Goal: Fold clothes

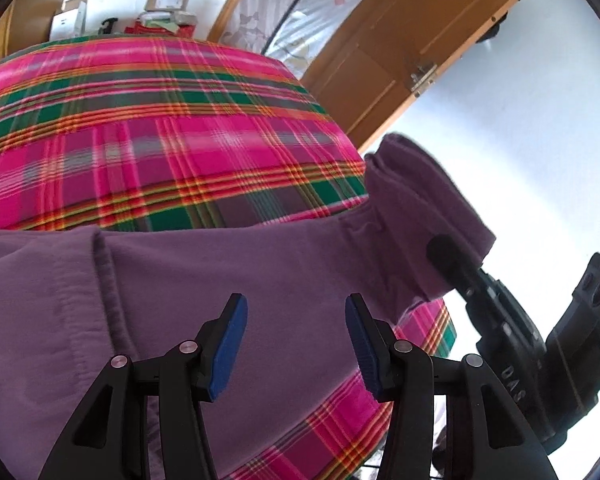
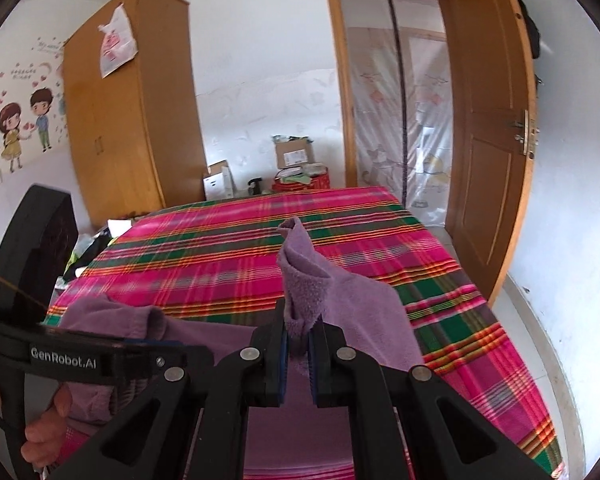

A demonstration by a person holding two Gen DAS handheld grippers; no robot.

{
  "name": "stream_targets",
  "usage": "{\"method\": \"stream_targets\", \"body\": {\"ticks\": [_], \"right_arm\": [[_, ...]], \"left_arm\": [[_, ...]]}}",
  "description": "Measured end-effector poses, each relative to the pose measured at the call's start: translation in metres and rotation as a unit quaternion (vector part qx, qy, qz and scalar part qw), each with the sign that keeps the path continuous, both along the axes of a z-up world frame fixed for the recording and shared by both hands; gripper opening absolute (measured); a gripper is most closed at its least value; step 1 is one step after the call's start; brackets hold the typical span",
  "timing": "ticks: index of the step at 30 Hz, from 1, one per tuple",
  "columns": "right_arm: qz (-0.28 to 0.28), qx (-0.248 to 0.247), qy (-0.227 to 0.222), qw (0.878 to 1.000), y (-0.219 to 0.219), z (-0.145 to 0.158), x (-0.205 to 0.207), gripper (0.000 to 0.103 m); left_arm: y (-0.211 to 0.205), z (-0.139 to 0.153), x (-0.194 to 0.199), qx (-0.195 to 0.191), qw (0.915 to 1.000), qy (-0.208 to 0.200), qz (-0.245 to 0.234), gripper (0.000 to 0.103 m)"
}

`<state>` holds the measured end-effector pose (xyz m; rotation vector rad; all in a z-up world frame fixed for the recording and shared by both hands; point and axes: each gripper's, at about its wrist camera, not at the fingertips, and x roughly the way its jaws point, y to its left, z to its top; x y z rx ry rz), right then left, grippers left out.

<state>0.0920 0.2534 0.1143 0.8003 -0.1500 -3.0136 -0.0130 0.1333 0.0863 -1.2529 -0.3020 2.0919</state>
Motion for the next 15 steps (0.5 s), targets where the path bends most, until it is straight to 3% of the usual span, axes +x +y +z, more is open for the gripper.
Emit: {"method": "stream_targets", "body": {"ticks": [7, 15], "right_arm": [[0.028, -0.014, -0.020, 0.999, -0.025, -0.013, -0.009, 0.008], [0.059, -0.034, -0.046, 0.997, -0.051, -0.036, -0.018, 0.008]], "left_arm": [[-0.017, 0.005, 0.004, -0.002, 0.9991, 0.025, 0.034, 0.053], [-0.038, 0.002, 0.001, 0.002, 0.9981, 0.024, 0.056, 0.053]]}}
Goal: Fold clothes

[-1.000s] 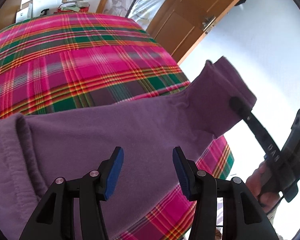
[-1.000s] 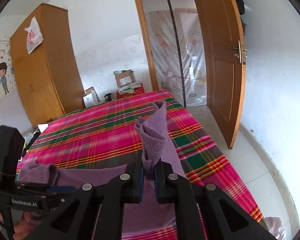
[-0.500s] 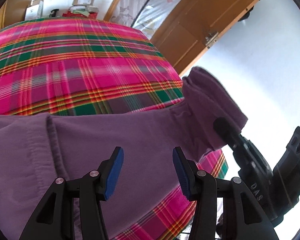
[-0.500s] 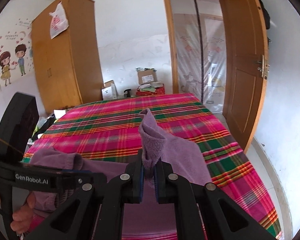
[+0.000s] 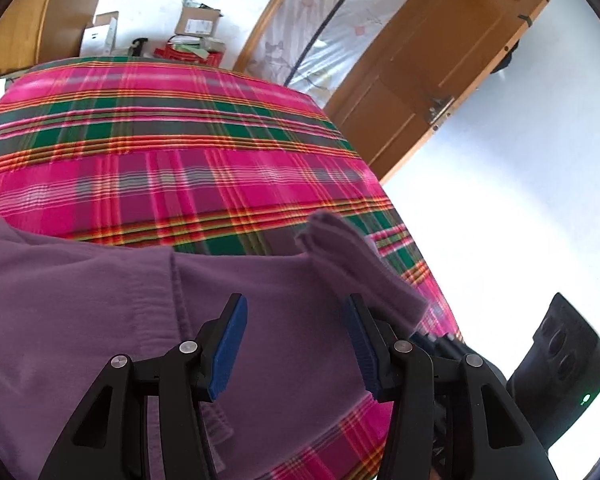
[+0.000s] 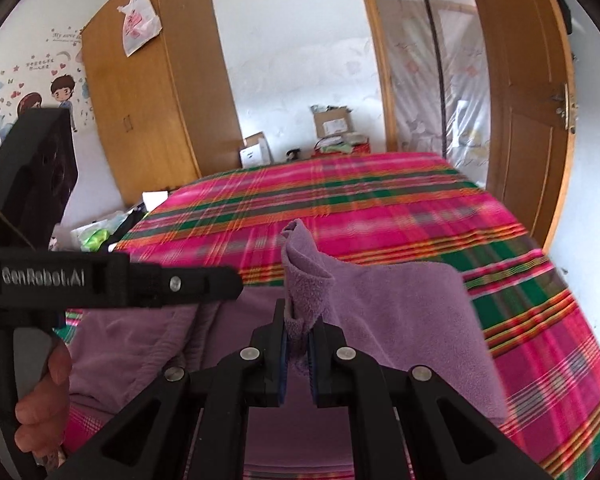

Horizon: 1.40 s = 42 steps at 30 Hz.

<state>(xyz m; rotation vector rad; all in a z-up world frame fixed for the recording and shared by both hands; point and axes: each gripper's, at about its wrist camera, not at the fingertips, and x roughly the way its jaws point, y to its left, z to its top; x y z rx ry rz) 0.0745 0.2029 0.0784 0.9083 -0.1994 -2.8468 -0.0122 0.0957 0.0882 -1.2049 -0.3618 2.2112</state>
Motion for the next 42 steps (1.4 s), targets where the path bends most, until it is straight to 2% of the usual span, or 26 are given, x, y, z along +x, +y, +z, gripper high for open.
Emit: {"method": "stream_targets", "body": {"ticks": [6, 12, 19, 23, 30, 34, 37, 40, 42], "right_arm": [[0.005, -0.012, -0.020, 1.000, -0.006, -0.015, -0.002, 0.008], [0.009, -0.019, -0.040, 0.999, -0.010, -0.028, -0.004, 0.008], [0.016, -0.027, -0.065, 0.997, -0.013, -0.042, -0.005, 0.015], [0.040, -0.039, -0.077, 0.996, -0.016, -0.046, -0.003, 0.019], [0.089, -0.078, -0.081, 0.990, -0.003, -0.038, 0.012, 0.020], [0.052, -0.089, -0.057, 0.993, 0.031, -0.025, 0.026, 0.020], [-0.028, -0.078, -0.039, 0.996, 0.063, -0.021, 0.031, 0.020], [-0.091, -0.070, -0.051, 0.992, 0.086, -0.029, 0.027, 0.021], [-0.103, -0.069, -0.063, 0.990, 0.092, -0.036, 0.027, 0.021]], "left_arm": [[-0.011, -0.007, -0.006, -0.002, 0.9998, -0.011, 0.017, 0.053], [-0.013, -0.012, -0.002, -0.008, 0.9997, -0.016, 0.016, 0.053], [-0.010, -0.016, -0.007, -0.014, 0.9995, -0.022, 0.016, 0.053], [-0.006, -0.013, -0.010, -0.019, 0.9995, -0.017, 0.017, 0.053], [0.011, -0.005, -0.019, -0.027, 0.9995, -0.008, 0.012, 0.053], [0.027, -0.010, -0.025, -0.039, 0.9991, -0.017, -0.005, 0.053], [0.038, -0.016, -0.029, -0.049, 0.9984, -0.023, -0.016, 0.053], [0.043, -0.028, -0.033, -0.065, 0.9967, -0.045, -0.013, 0.053], [0.046, -0.035, -0.036, -0.070, 0.9959, -0.056, -0.014, 0.053]]}}
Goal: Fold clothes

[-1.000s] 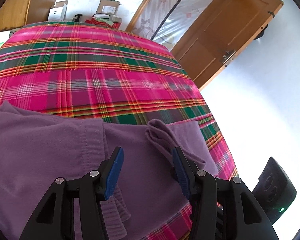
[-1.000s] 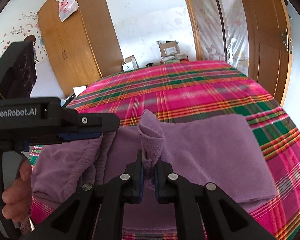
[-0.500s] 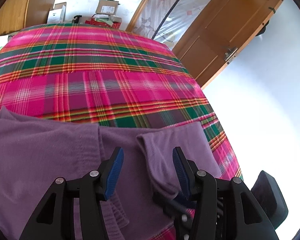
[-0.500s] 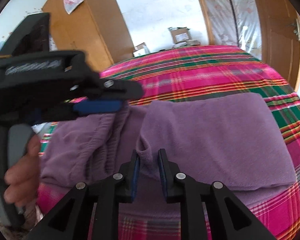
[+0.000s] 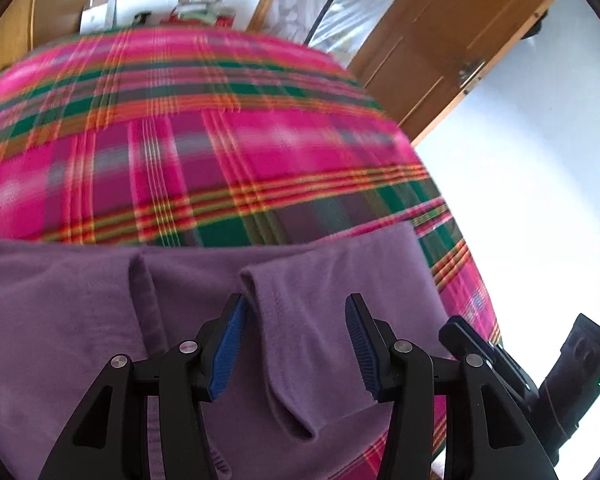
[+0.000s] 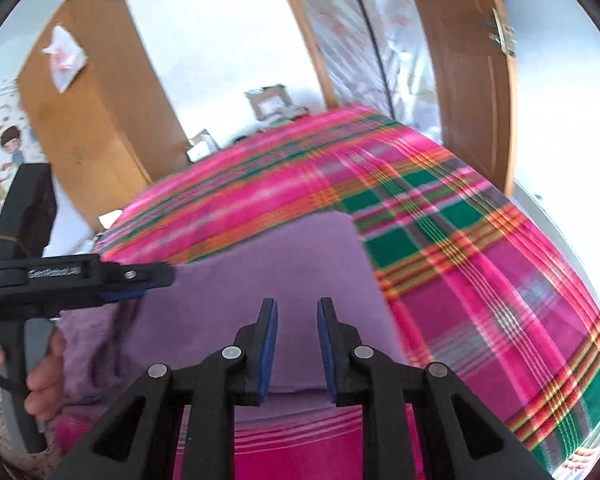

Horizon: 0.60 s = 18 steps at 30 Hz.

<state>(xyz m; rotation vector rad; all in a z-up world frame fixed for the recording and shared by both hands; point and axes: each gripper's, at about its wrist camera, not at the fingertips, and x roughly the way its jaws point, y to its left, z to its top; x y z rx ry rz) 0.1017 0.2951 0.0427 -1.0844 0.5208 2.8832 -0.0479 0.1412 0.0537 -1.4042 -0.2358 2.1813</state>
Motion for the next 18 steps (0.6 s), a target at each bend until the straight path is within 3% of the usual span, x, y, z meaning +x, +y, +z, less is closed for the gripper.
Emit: {"method": "stream_targets", "body": {"ticks": [6, 18], "right_arm": [[-0.010, 0.015, -0.022, 1.000, 0.009, -0.014, 0.006, 0.021], [-0.025, 0.022, -0.016, 0.999, 0.018, -0.018, 0.007, 0.019]], "left_arm": [[0.000, -0.013, 0.002, -0.015, 0.9998, -0.014, 0.006, 0.053], [0.008, -0.014, 0.017, -0.062, 0.9980, 0.007, -0.005, 0.053]]}}
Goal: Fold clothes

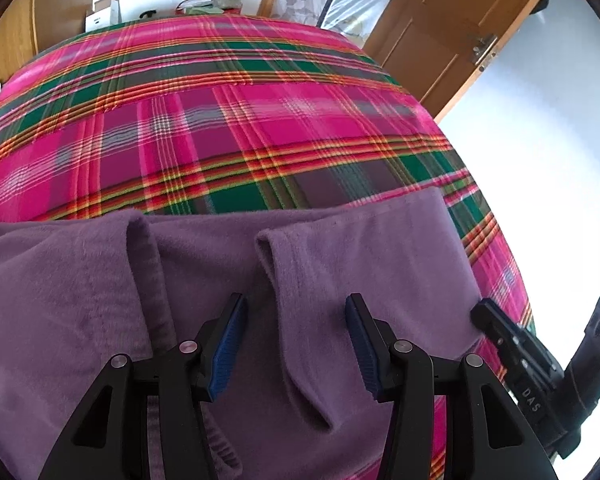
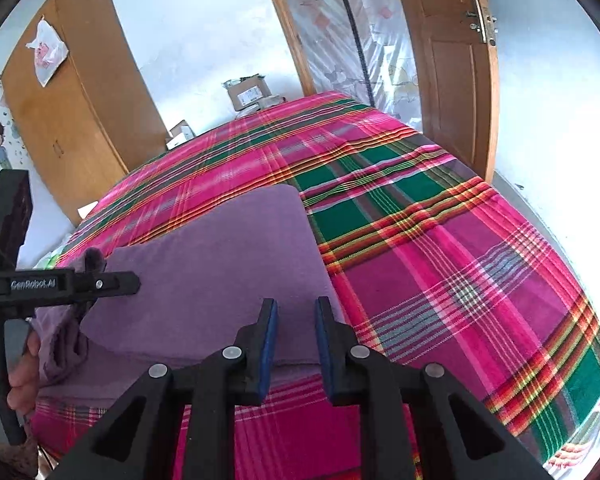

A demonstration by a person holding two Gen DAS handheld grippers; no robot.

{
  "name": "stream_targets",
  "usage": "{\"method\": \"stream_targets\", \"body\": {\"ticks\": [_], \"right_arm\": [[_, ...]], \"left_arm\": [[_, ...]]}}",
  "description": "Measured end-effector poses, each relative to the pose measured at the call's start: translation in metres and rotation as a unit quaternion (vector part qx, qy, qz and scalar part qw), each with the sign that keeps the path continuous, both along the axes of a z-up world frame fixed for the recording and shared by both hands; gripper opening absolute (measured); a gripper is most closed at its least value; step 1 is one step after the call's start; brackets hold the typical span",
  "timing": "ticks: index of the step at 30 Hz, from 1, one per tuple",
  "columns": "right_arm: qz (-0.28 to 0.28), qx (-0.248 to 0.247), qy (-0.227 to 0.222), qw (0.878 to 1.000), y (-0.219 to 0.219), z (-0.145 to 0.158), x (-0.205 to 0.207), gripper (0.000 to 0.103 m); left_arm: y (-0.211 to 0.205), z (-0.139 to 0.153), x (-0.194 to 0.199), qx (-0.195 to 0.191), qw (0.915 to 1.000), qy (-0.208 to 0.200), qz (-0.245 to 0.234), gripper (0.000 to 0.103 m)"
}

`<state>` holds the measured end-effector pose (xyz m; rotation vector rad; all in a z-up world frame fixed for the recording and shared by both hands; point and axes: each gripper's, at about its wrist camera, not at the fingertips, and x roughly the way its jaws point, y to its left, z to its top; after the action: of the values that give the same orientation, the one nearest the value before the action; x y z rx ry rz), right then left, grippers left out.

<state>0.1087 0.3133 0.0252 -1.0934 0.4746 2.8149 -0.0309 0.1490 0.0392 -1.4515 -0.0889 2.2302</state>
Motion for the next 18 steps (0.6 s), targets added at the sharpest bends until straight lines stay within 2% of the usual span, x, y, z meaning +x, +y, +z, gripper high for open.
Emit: {"method": "stream_targets", "body": {"ticks": [2, 5, 12, 18], "right_arm": [[0.005, 0.011, 0.013, 1.000, -0.012, 0.007, 0.002, 0.021], [0.042, 0.018, 0.029, 0.999, -0.036, 0.014, -0.004, 0.021], [0.129, 0.032, 0.015, 0.991, -0.093, 0.010, -0.029, 0.021], [0.158, 0.057, 0.002, 0.986, -0.121, 0.003, -0.036, 0.022]], "left_arm": [[-0.001, -0.001, 0.004, -0.005, 1.0000, -0.005, 0.000, 0.053], [-0.005, 0.002, 0.009, -0.001, 1.0000, -0.009, 0.000, 0.053], [-0.028, 0.018, 0.016, 0.030, 0.9994, -0.001, 0.016, 0.053], [-0.062, 0.033, 0.028, 0.055, 0.9977, 0.014, 0.038, 0.053]]}}
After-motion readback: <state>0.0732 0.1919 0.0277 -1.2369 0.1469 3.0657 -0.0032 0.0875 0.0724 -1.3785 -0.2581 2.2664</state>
